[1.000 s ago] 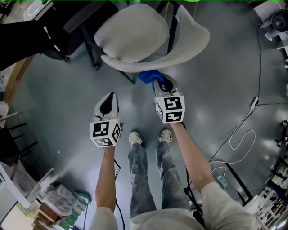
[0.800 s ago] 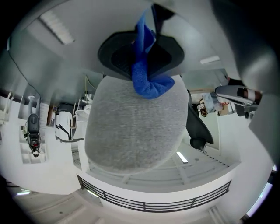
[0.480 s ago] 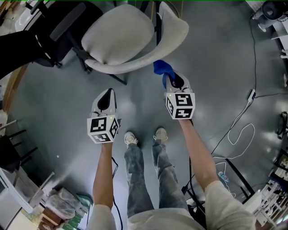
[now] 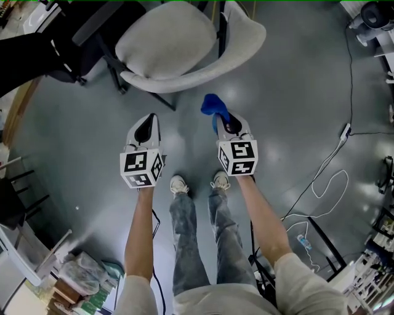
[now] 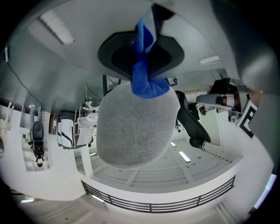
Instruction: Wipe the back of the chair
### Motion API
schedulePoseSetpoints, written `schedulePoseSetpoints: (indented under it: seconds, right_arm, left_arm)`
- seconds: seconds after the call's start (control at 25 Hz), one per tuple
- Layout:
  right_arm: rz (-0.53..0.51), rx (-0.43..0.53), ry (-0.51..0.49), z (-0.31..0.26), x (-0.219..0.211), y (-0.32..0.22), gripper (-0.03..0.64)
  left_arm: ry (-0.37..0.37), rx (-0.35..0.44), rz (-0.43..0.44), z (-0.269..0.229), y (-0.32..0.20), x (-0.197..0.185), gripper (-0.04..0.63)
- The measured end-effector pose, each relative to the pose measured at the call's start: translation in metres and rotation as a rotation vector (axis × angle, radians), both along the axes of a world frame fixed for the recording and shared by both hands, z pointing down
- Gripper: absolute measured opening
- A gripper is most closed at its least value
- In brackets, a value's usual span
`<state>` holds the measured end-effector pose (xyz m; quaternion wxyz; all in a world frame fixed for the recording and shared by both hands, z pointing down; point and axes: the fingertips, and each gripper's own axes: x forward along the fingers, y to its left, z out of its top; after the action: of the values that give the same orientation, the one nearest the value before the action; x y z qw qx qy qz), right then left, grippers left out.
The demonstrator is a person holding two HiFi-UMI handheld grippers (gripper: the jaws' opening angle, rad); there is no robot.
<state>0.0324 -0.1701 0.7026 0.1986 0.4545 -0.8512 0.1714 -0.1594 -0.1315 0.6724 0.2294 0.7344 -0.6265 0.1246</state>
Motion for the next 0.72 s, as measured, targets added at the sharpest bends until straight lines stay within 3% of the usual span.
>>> schedulePoseSetpoints:
  seconds: [0.72]
  right_arm:
    - [-0.2, -0.017, -0.044, 0.007, -0.156, 0.034, 0.046]
  left_arm:
    - [0.005, -0.034, -0.109, 0.024, 0.039, -0.086, 0.005]
